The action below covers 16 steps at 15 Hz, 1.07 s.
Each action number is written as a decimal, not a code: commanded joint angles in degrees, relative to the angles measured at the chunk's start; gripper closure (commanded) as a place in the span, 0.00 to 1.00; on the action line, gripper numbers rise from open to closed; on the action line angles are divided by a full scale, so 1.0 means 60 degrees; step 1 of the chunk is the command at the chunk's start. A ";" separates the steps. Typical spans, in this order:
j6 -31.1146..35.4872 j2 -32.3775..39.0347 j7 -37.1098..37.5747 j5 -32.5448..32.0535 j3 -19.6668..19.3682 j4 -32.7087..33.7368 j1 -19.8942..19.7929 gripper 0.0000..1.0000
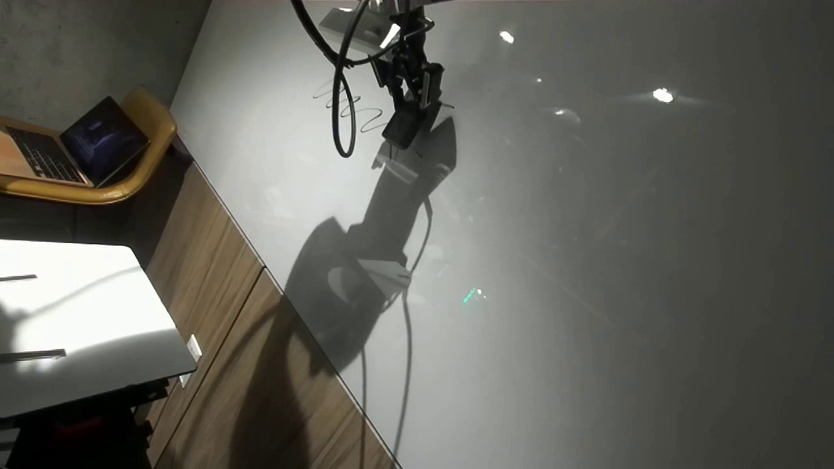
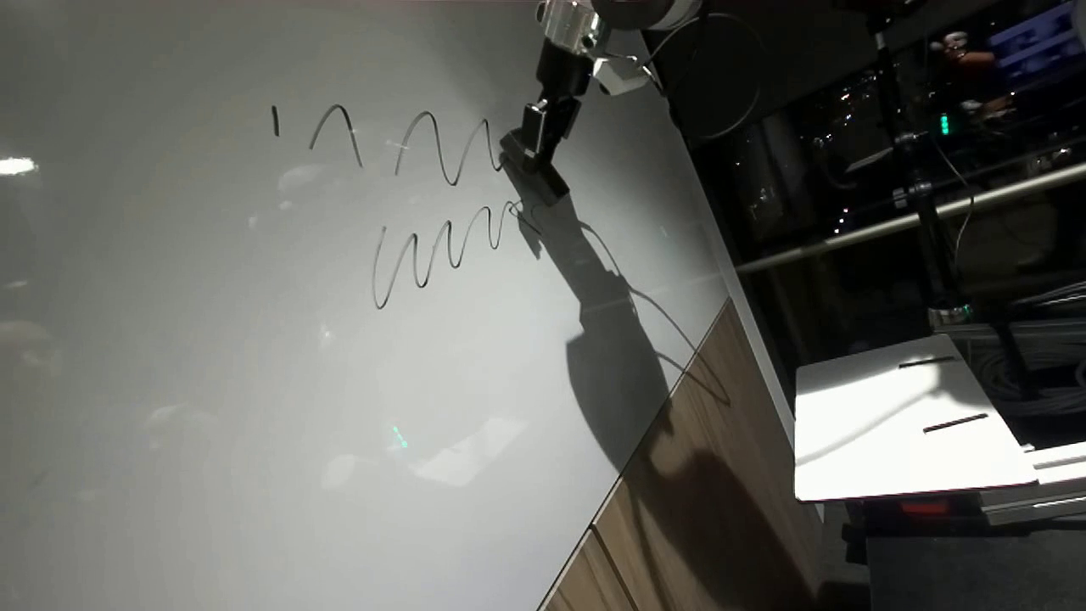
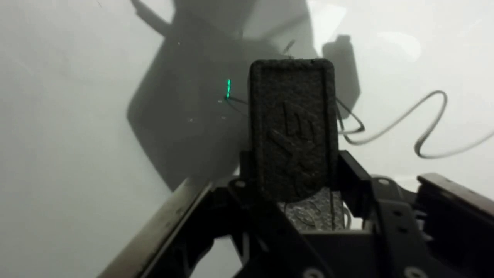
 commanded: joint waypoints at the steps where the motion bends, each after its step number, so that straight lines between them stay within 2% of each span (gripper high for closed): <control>1: -0.0099 0.0525 0.0360 -0.0006 0.0379 0.1185 -0.0094 0.71; 3: -0.0154 0.0681 0.0514 -0.0032 0.0523 0.1594 -0.0095 0.71; 7: -0.0315 0.0595 0.1084 -0.0004 0.0917 0.1689 -0.0018 0.71; 13: -0.0181 0.0677 0.2431 -0.0330 0.2283 0.1710 0.0003 0.71; 16: -0.0082 0.0904 0.2608 -0.0324 0.2757 0.1914 -0.0046 0.71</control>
